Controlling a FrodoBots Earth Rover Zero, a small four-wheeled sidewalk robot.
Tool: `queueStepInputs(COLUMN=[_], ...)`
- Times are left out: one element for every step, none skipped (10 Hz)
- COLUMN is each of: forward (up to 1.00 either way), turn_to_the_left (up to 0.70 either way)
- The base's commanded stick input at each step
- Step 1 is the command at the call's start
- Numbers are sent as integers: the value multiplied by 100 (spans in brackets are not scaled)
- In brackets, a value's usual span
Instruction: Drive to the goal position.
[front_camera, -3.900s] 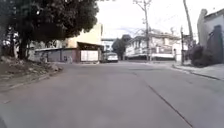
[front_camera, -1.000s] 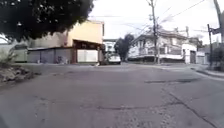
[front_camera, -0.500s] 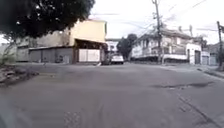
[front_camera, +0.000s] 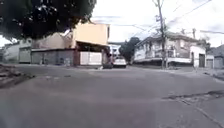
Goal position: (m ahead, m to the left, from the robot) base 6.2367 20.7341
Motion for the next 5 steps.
queueStepInputs(forward=[100, 100, 100, 100, 100], turn_to_the_left=[7, 7, 7, 7, 47])
